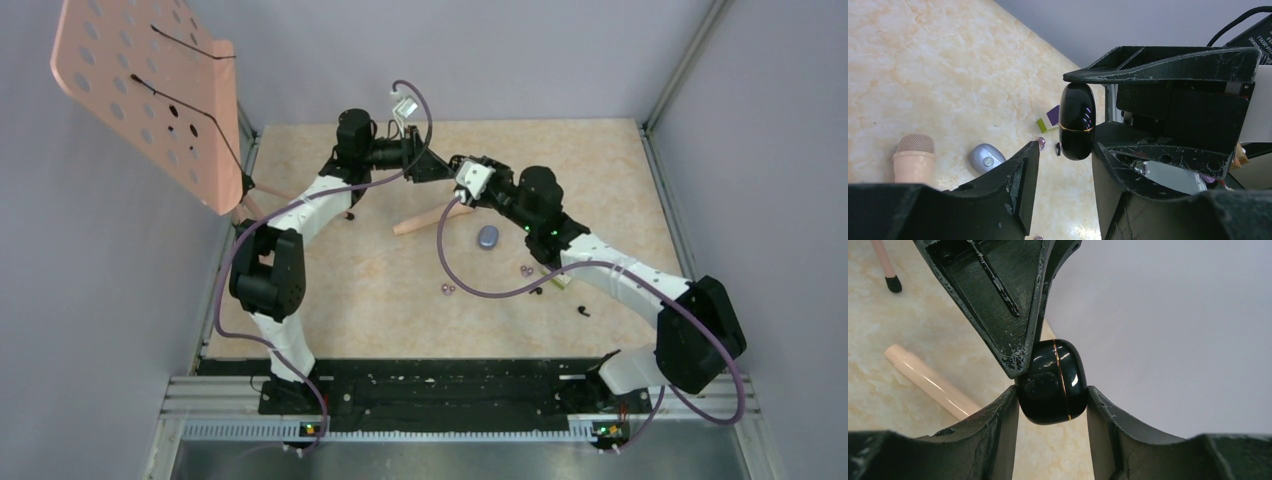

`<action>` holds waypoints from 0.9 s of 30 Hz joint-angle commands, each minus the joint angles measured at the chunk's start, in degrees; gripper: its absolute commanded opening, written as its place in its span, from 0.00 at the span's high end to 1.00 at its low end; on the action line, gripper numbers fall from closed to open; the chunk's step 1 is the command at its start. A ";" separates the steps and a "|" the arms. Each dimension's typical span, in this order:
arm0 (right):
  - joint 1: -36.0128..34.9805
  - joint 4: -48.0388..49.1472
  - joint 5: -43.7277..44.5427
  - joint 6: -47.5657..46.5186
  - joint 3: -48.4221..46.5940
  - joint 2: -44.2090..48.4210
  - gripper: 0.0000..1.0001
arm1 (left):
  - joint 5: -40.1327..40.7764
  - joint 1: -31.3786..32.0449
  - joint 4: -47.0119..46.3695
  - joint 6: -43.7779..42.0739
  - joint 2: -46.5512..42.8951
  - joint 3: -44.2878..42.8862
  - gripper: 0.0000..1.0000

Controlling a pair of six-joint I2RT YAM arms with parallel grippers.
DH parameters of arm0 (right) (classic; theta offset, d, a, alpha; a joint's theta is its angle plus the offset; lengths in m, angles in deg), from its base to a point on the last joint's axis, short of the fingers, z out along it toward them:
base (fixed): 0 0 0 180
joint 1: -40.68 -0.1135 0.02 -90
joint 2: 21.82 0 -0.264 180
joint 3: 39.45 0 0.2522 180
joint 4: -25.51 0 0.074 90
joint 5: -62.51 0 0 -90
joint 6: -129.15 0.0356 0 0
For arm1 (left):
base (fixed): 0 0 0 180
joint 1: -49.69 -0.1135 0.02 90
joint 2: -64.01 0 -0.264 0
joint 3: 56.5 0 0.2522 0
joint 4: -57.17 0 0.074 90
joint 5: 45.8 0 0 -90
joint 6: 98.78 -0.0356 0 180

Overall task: Insert the wireless bluetooth earbuds into the charging case
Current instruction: Pick up the charging case at the center of the board.

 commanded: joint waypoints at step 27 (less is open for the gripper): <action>-1.91 7.16 0.80 -0.63 -1.44 -2.72 0.75 | -2.01 0.44 -8.51 3.83 1.94 -3.67 0.67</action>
